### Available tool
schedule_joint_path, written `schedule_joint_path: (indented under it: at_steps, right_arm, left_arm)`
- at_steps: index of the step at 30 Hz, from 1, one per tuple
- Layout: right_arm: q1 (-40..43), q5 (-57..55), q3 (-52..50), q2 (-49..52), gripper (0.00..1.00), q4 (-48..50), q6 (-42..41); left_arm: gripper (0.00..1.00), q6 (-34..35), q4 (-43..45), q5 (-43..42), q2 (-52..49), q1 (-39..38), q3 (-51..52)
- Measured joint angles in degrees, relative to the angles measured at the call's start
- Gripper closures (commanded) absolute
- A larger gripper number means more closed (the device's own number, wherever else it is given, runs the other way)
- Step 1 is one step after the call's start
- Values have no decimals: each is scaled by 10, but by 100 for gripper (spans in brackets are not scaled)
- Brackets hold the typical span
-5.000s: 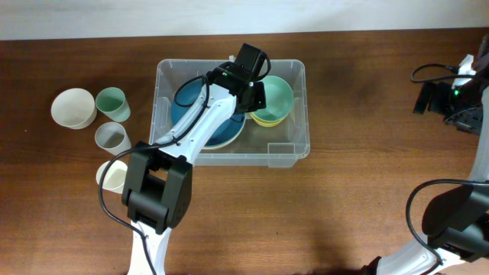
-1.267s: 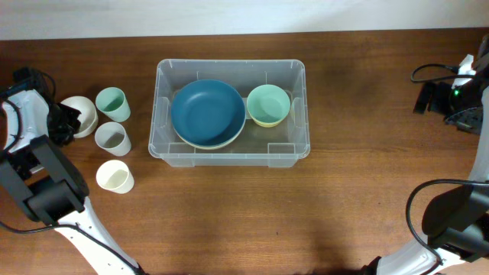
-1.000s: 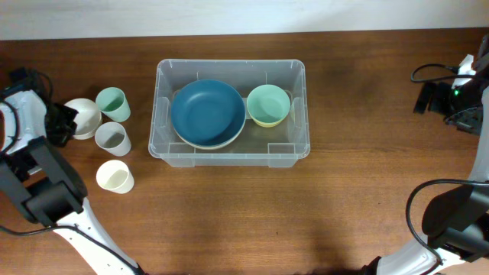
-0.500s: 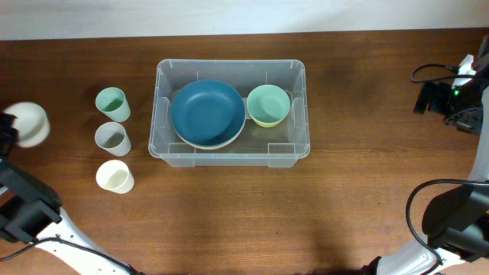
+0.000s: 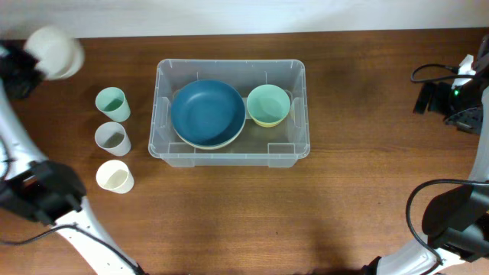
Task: Pack container
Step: 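Lift the white bowl and carry it over the bin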
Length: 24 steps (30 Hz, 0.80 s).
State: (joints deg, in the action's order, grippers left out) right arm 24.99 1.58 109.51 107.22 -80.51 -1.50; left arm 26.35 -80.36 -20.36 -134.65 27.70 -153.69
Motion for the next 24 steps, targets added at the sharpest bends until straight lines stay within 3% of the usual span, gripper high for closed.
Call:
schedule_joint_path:
  at_steps: [9,20,24]
  right_arm:
    - [0,0,0,0,1,0,0]
    - [0,0,0,0,1,0,0]
    - [0,0,0,0,1,0,0]
  left_arm:
    - [99,-59,-32,-10,0,-201,-78]
    - [99,-84,-60,162,-1,-477,-77]
    - [99,-83,-55,187,-21,-529,-77]
